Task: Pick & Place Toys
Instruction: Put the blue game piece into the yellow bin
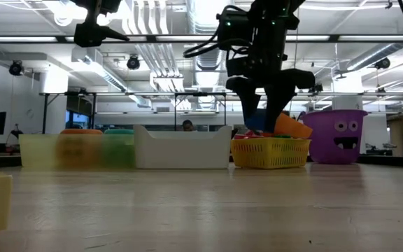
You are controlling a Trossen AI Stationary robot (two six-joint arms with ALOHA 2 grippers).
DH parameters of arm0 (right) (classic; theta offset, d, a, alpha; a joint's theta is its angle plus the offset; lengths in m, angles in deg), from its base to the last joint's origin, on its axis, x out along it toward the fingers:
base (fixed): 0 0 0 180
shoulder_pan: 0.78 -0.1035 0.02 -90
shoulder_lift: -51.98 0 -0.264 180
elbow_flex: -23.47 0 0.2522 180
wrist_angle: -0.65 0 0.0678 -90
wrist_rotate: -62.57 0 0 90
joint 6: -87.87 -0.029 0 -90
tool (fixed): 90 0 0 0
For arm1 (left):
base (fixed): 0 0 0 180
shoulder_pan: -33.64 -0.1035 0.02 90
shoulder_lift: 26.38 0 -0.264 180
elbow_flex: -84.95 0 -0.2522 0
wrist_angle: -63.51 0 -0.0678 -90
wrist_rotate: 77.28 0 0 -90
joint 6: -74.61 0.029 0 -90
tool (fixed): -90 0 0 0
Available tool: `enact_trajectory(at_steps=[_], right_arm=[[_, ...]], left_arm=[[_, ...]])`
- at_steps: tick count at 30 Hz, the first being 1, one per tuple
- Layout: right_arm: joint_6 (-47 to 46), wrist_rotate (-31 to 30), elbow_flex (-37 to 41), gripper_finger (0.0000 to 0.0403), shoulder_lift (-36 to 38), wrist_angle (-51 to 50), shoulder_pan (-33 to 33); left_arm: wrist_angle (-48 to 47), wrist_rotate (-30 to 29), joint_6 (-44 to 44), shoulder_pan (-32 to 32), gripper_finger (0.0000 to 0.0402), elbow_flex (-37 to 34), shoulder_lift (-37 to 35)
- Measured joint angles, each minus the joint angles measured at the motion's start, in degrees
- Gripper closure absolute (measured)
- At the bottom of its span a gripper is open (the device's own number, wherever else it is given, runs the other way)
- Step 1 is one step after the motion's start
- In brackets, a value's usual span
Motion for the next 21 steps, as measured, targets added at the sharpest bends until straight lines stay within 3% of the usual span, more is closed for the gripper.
enact_trajectory(at_steps=[21], right_arm=[[1.76, -1.65, 3.62, 0.0121, 0.02, 2.80, -1.18]], left_arm=[[0.00, 0.00, 0.09, 0.00, 0.0017, 0.00, 0.00]])
